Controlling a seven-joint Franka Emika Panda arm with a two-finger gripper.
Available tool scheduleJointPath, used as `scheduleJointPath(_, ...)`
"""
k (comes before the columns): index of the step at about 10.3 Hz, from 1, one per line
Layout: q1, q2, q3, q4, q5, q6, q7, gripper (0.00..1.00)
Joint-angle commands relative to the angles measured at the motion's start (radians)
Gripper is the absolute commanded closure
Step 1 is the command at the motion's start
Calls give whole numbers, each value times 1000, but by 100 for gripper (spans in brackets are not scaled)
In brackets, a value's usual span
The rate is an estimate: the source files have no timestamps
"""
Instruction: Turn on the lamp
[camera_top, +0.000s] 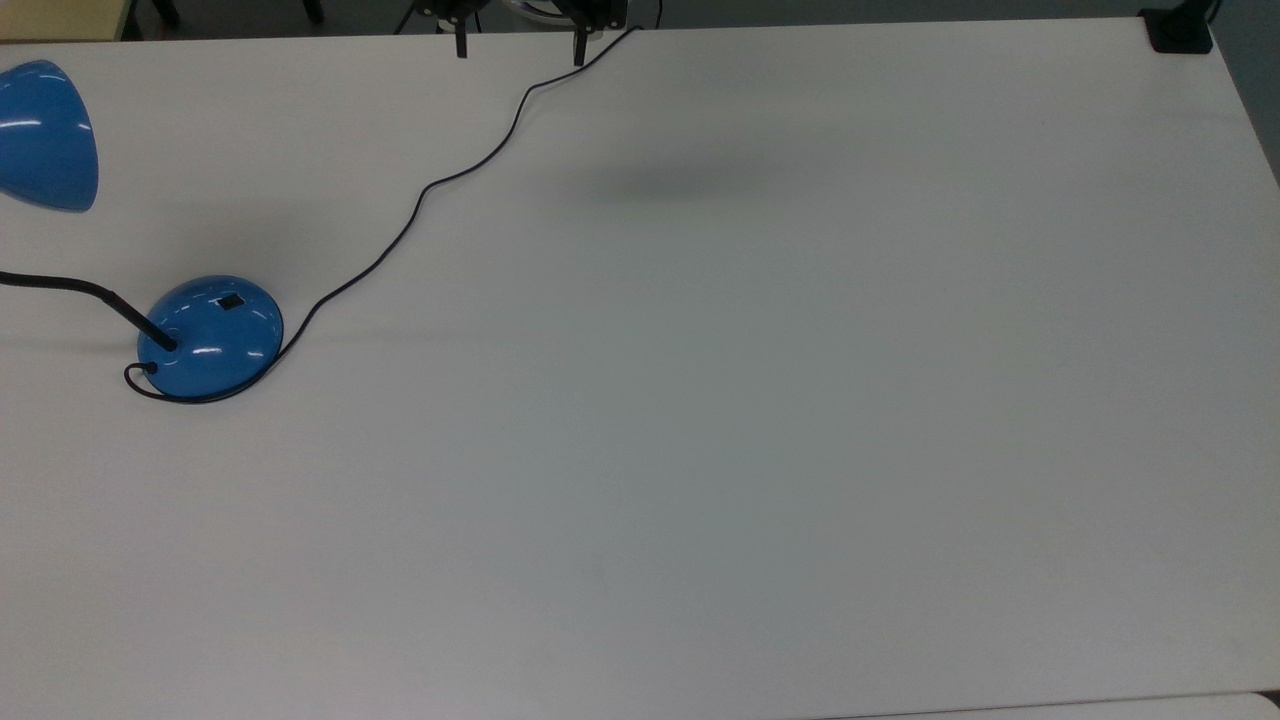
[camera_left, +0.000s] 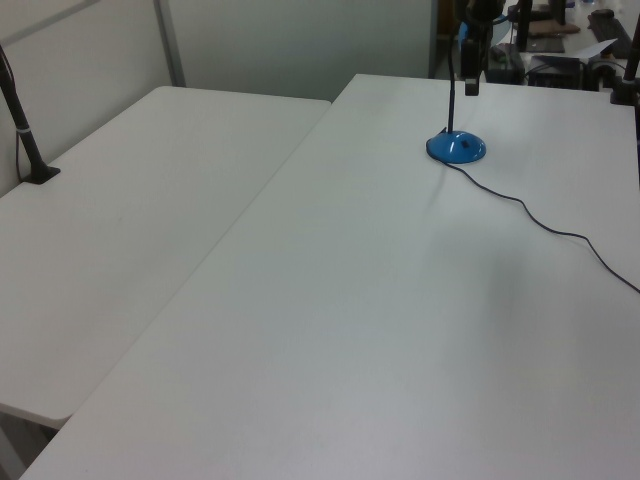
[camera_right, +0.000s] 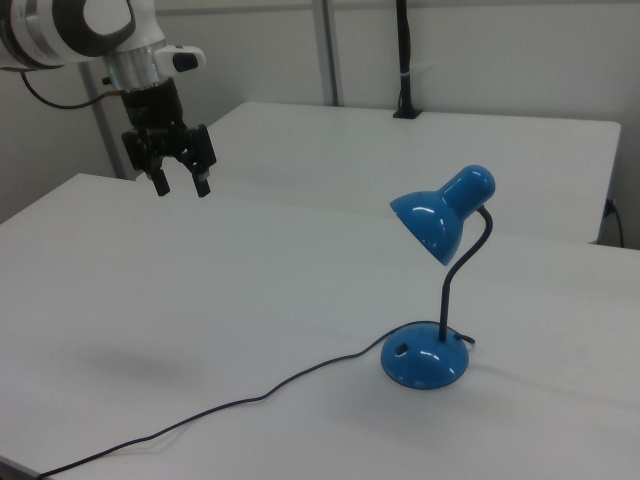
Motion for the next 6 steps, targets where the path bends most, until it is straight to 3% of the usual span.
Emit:
scheduleJointPath(1,11,0,-3,-3,24,-37,-19,100)
scheduleJointPath(6,-18,-8,-5,-30,24,-20,-9,100)
